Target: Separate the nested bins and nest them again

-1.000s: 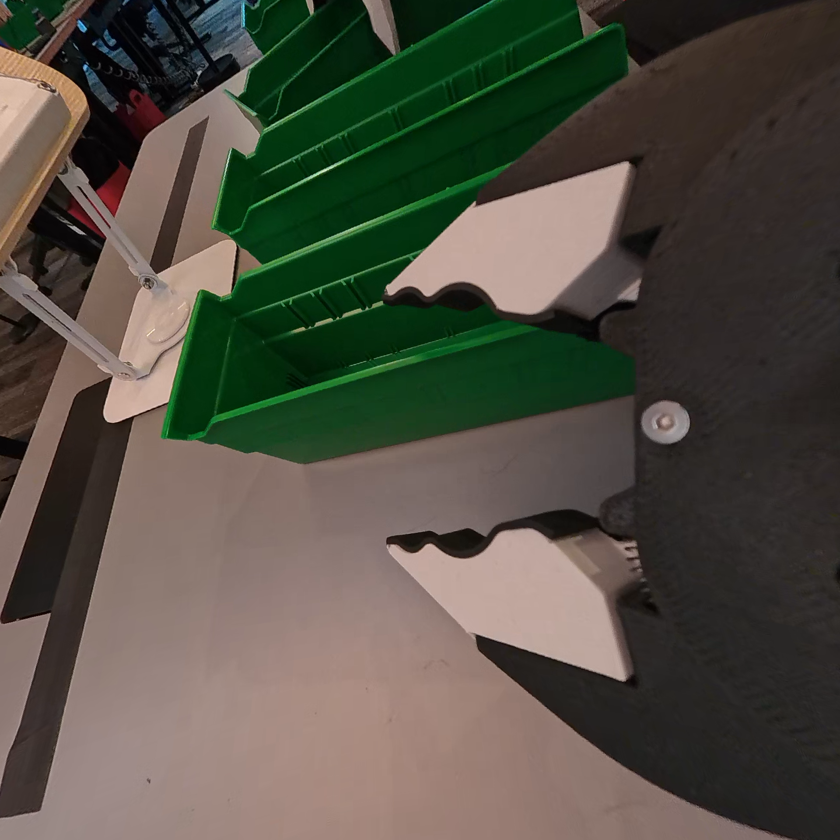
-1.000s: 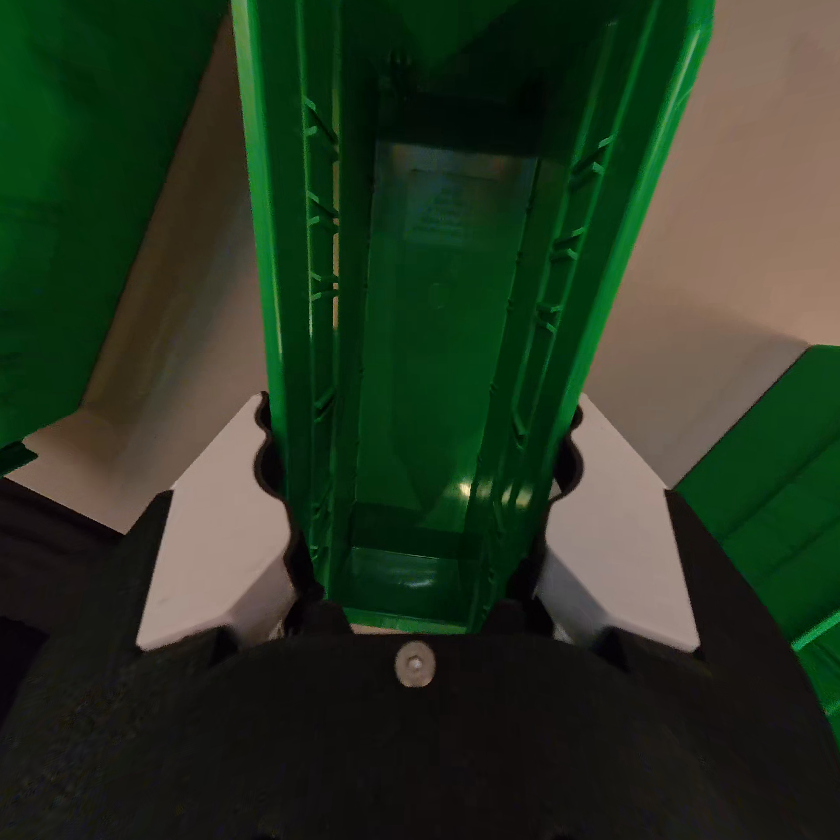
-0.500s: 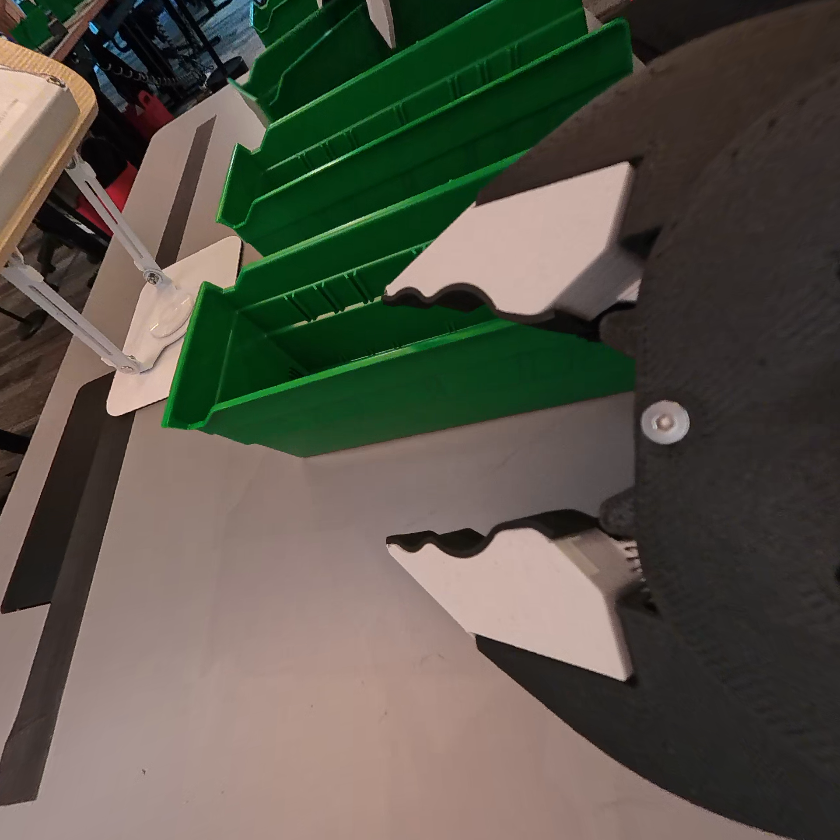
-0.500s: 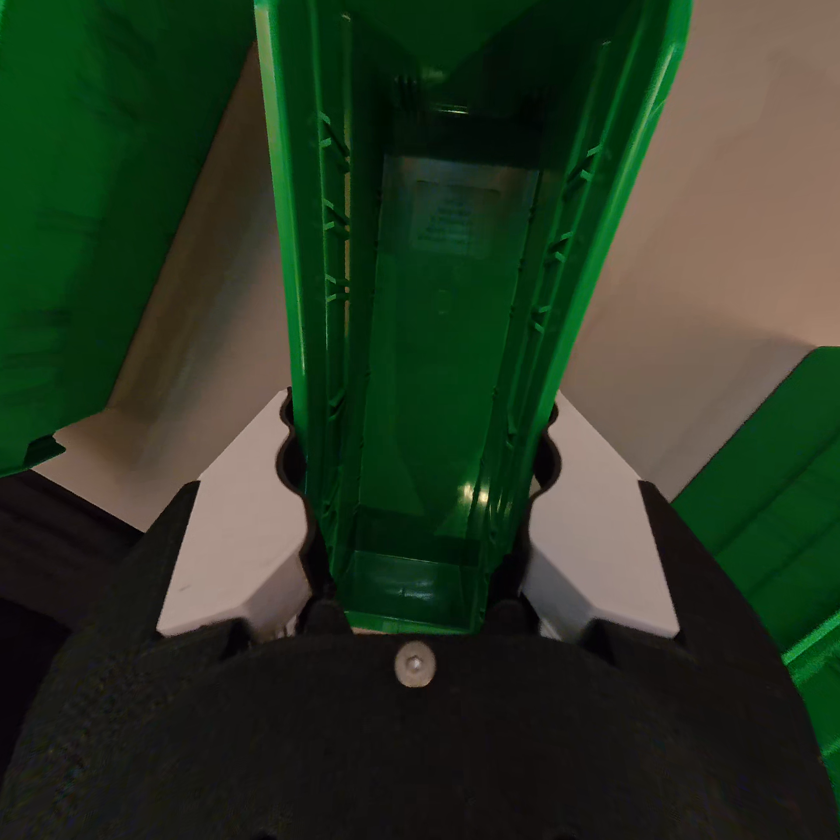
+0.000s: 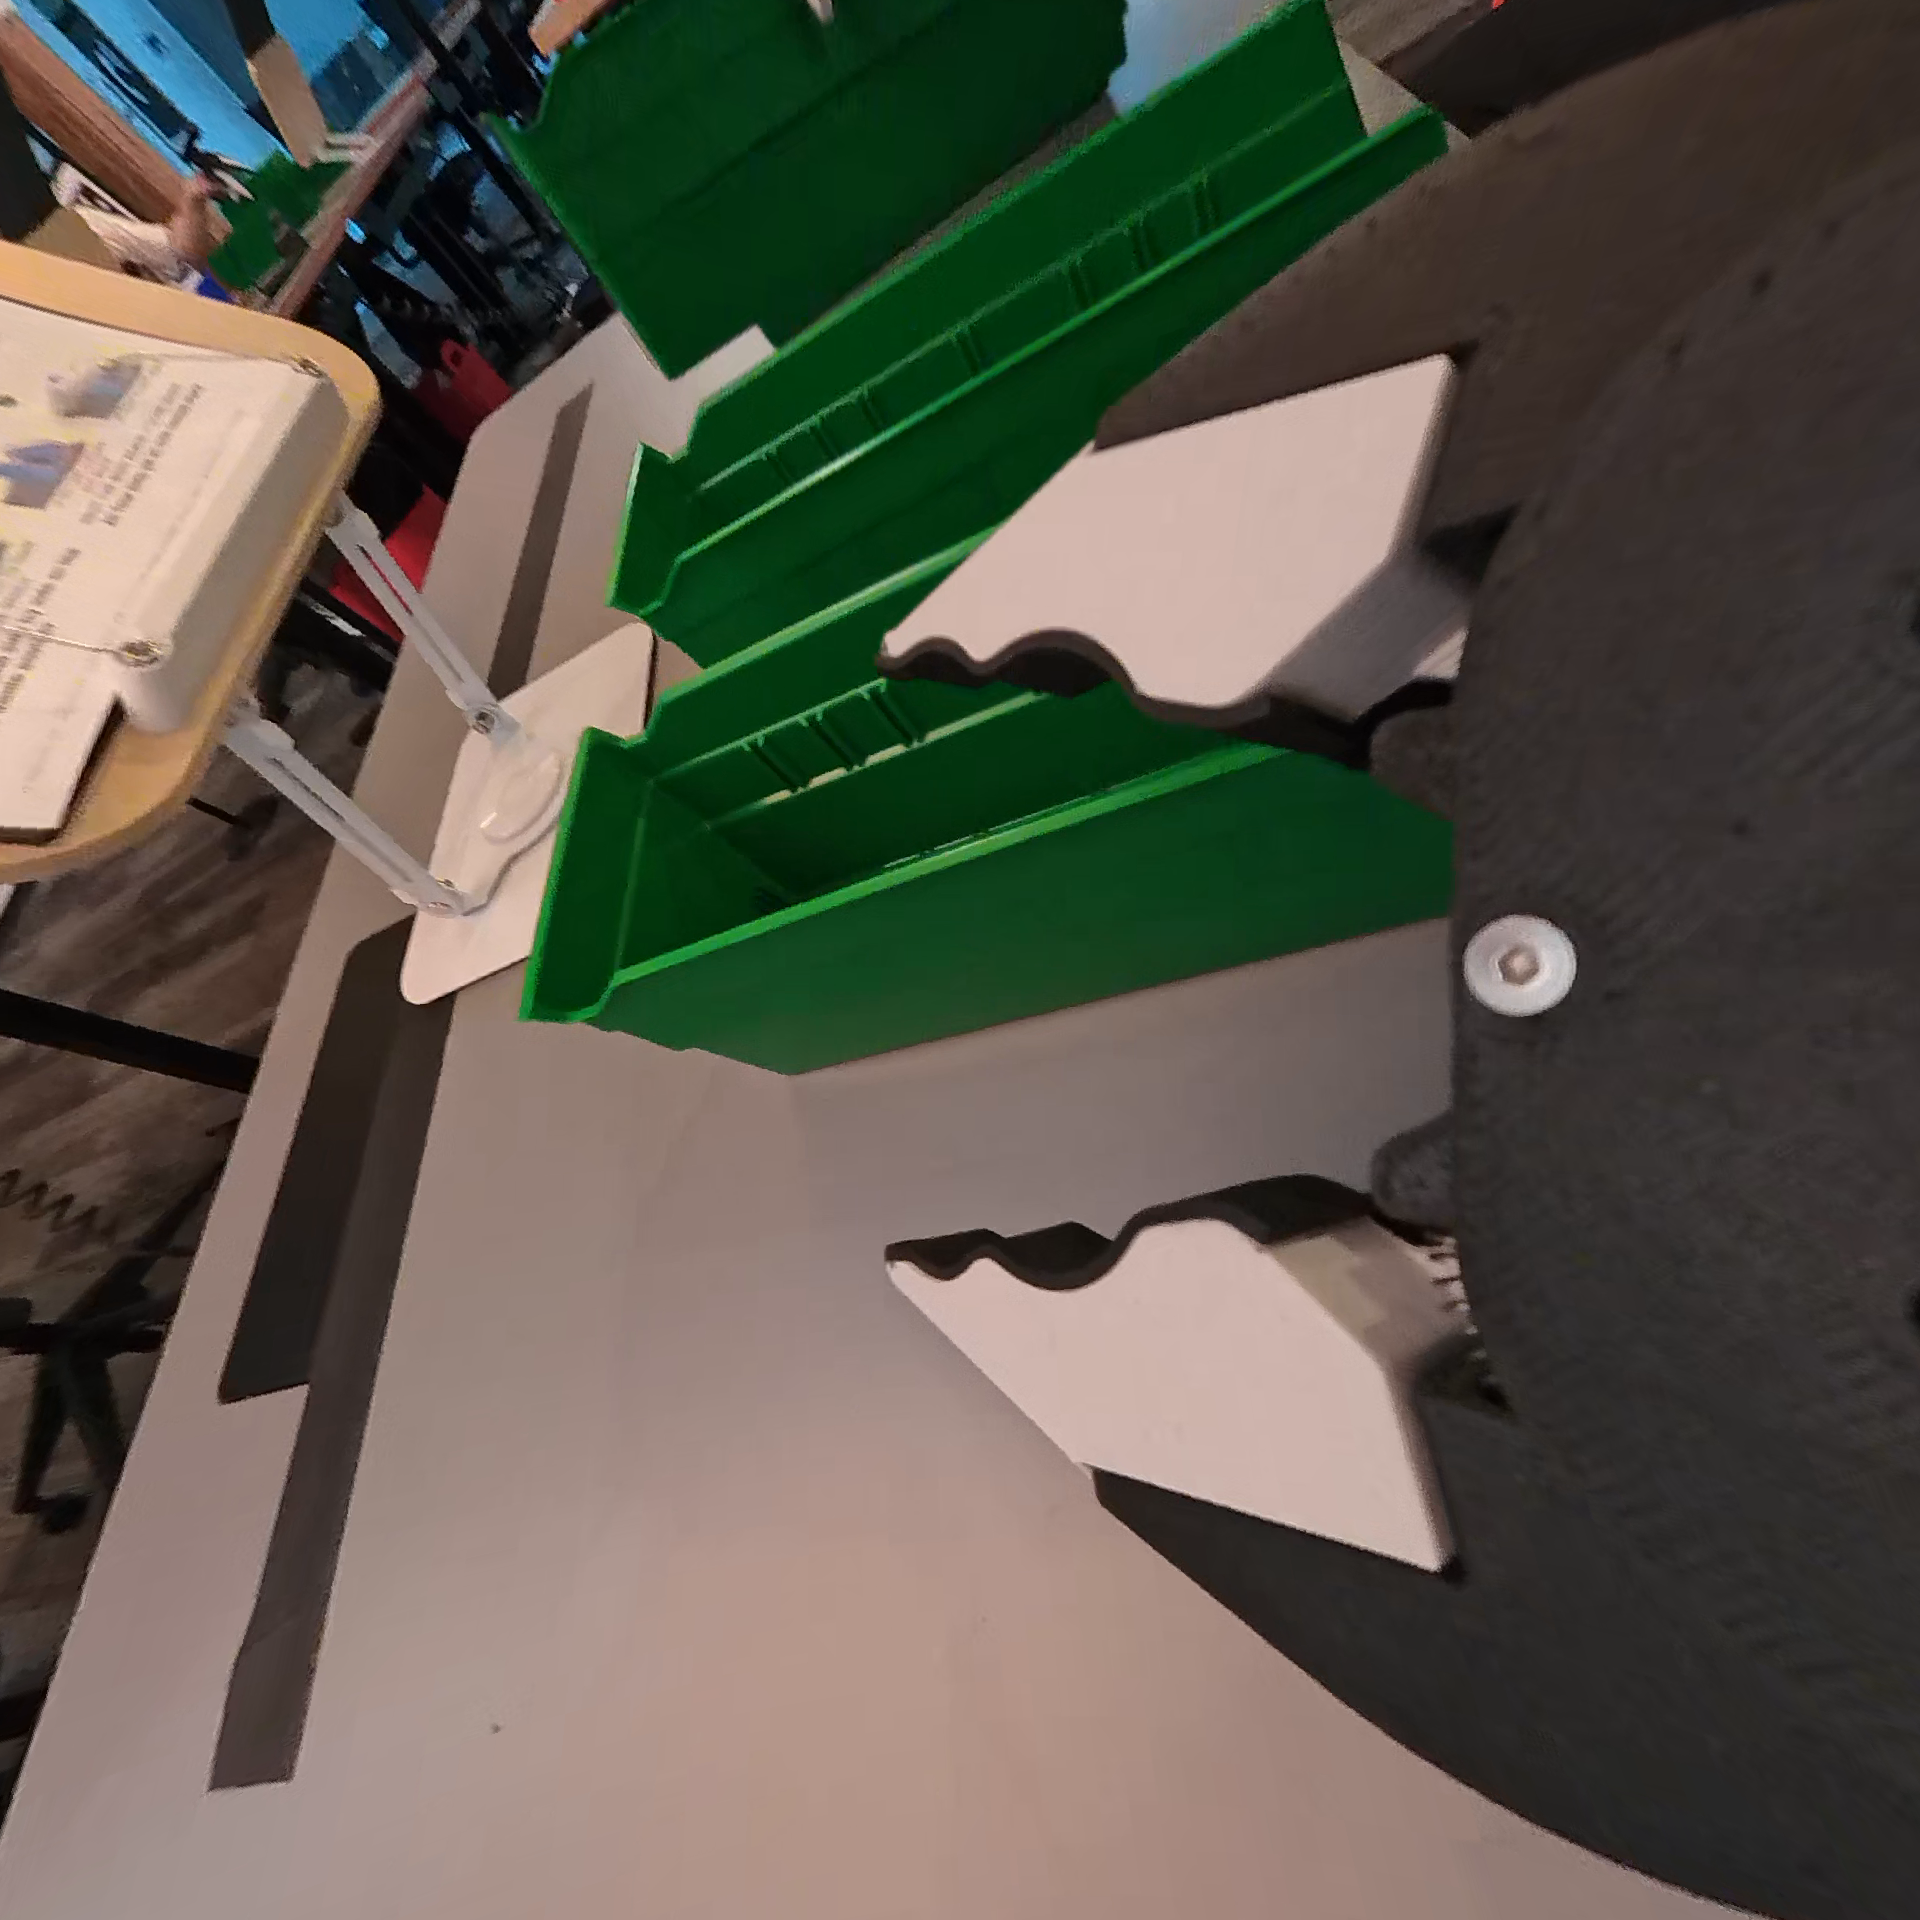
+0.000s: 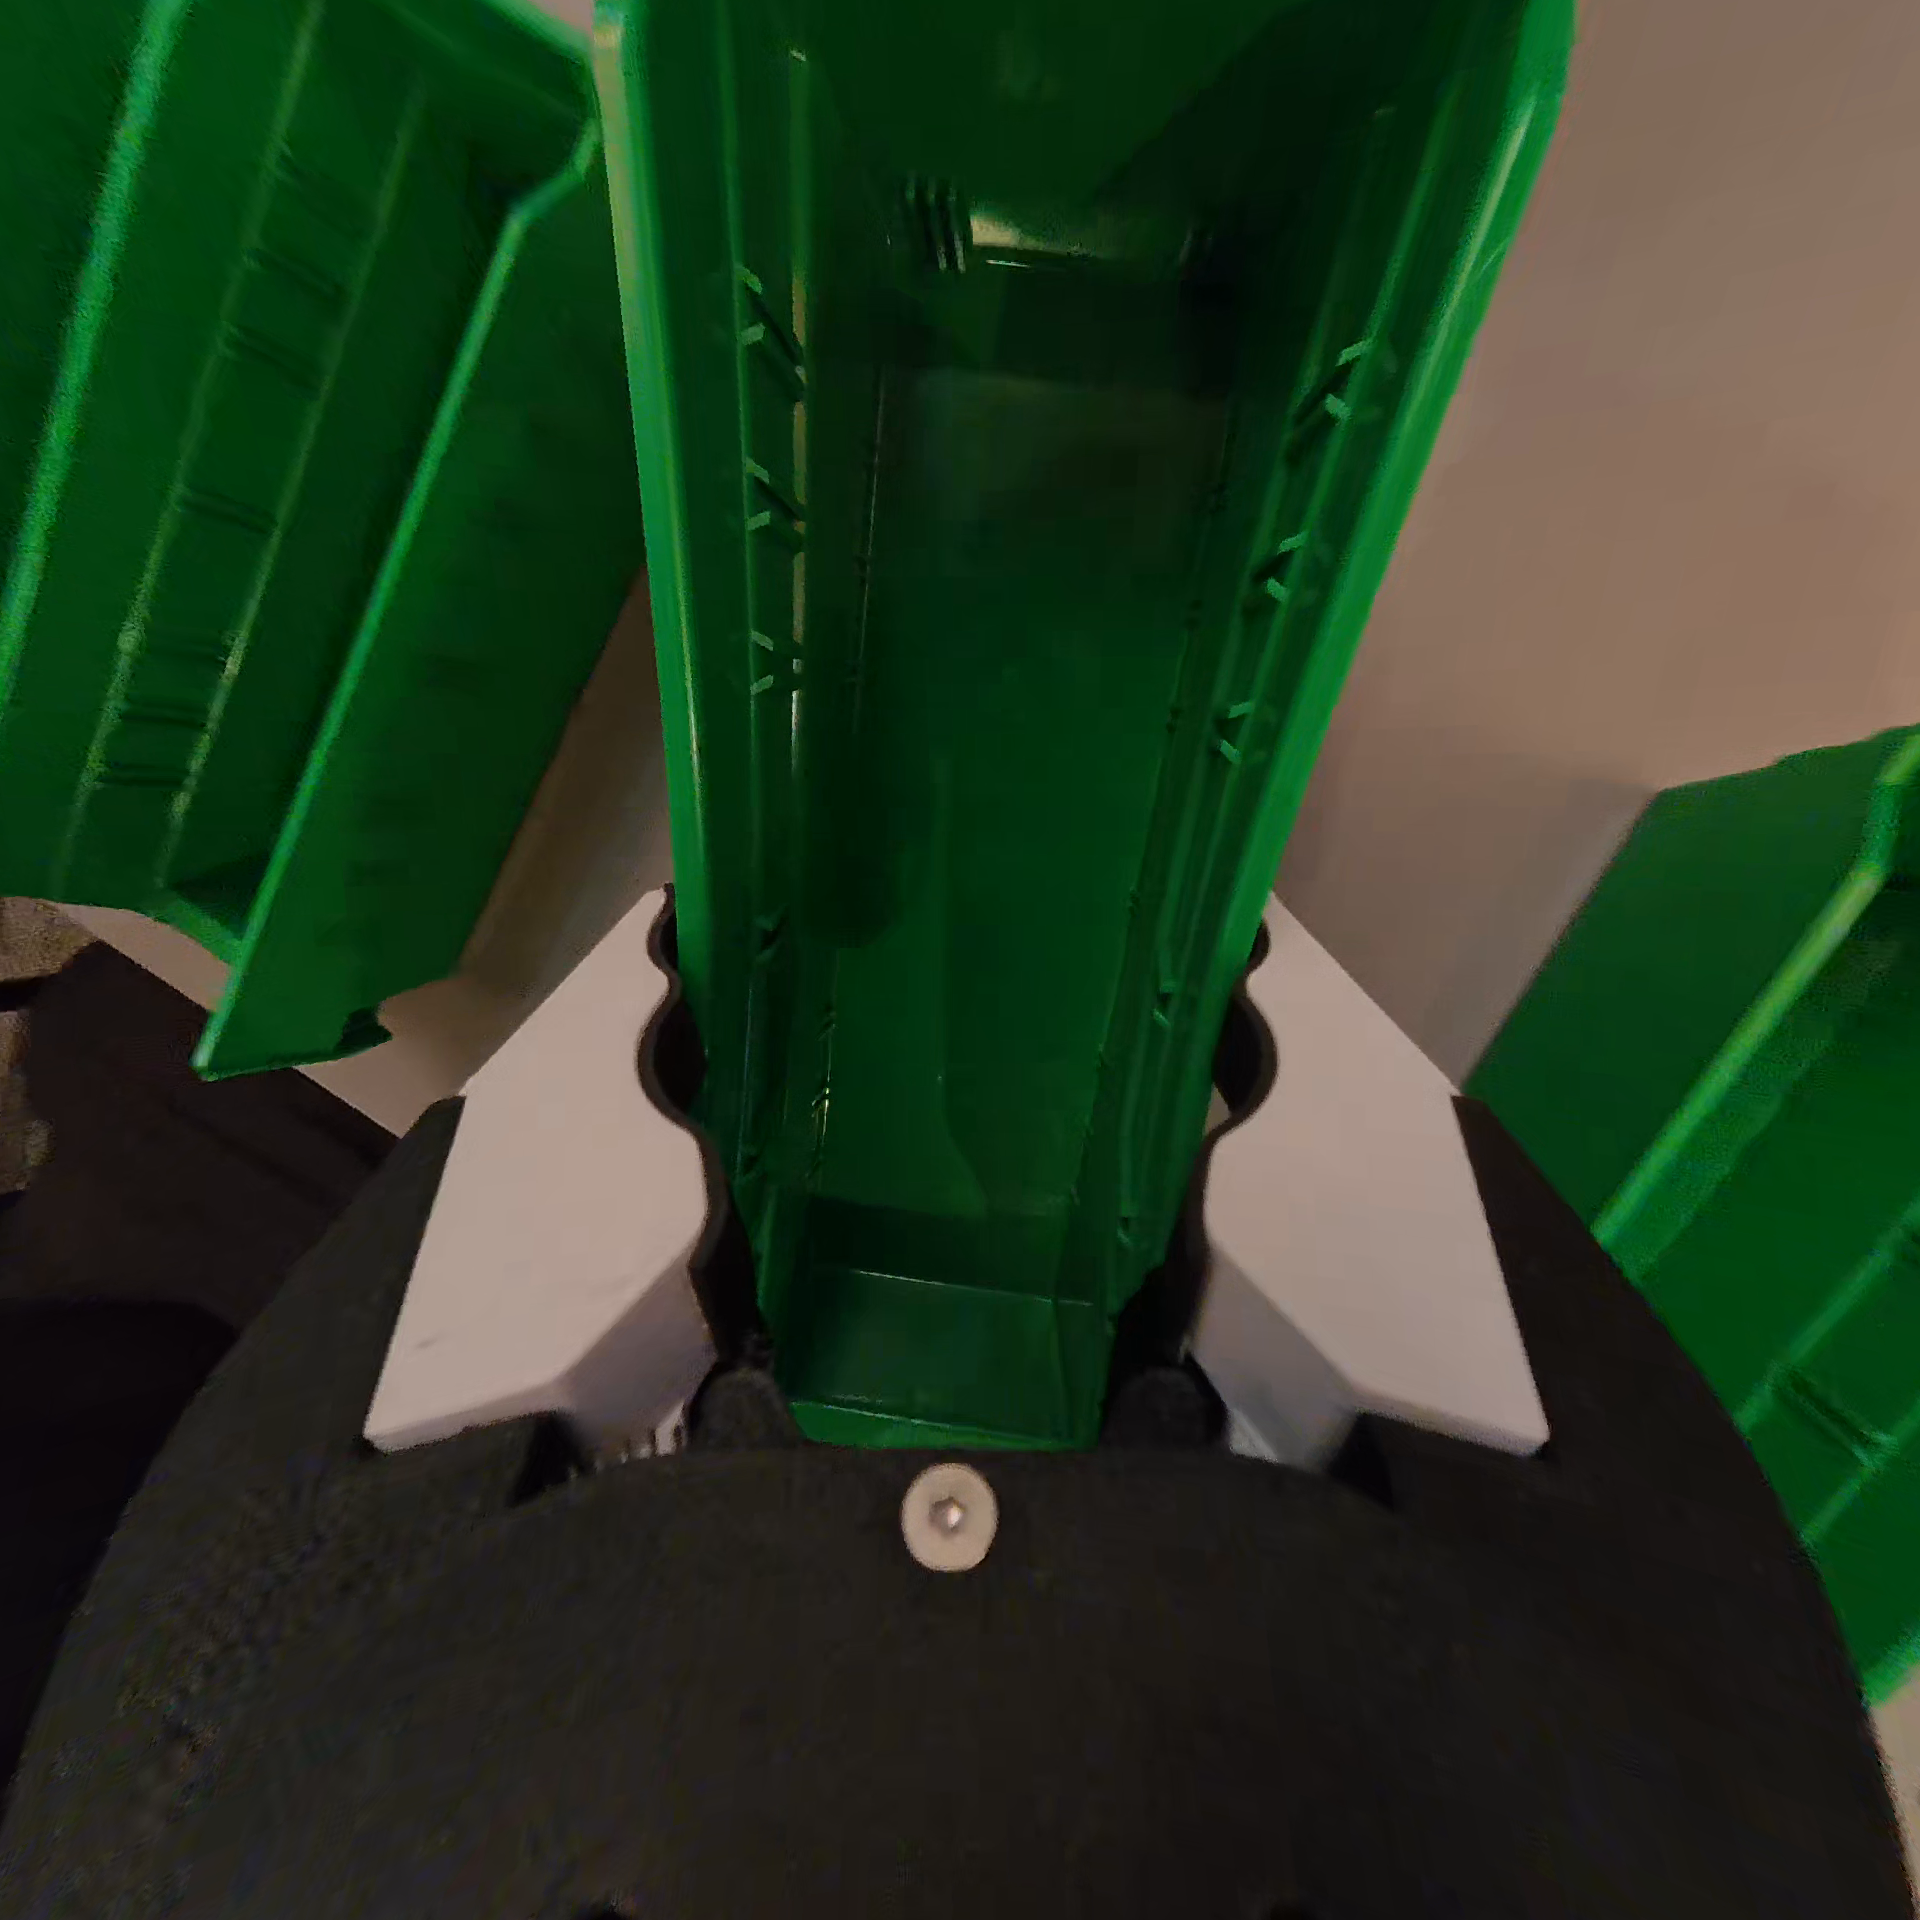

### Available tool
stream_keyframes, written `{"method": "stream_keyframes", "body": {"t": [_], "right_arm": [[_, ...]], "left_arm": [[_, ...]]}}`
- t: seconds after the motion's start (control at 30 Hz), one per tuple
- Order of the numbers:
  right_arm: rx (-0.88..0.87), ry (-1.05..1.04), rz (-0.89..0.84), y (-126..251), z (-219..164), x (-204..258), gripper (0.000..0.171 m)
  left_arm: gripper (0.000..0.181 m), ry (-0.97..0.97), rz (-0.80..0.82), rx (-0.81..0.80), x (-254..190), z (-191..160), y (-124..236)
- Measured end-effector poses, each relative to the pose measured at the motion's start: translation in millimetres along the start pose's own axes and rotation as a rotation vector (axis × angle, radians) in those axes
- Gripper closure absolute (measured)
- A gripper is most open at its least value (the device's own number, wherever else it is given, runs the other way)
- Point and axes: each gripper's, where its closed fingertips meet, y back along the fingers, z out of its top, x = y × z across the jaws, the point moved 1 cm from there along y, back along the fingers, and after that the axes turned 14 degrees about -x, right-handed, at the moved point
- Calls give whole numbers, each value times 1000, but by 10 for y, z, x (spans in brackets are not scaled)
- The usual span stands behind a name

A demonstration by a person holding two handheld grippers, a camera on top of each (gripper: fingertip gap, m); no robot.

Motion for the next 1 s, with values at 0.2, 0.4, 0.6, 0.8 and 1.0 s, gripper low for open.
{"method": "stream_keyframes", "body": {"t": [0.2,0.4,0.6,0.8,1.0], "right_arm": [[-133,-61,2,717,403,-123,69],[-148,-108,-124,1309,391,-560,68],[-95,-169,-218,1476,55,-1030,68],[-39,-231,-224,1325,-295,-1288,68],[9,-249,-218,1137,-466,-1387,68]], "left_arm": [[78,18,-2,-21,34,31,21],[80,29,-8,-17,39,10,13],[82,42,-9,-11,51,-13,9],[83,44,-4,-3,55,-41,3],[83,33,2,11,57,-73,-10]]}}
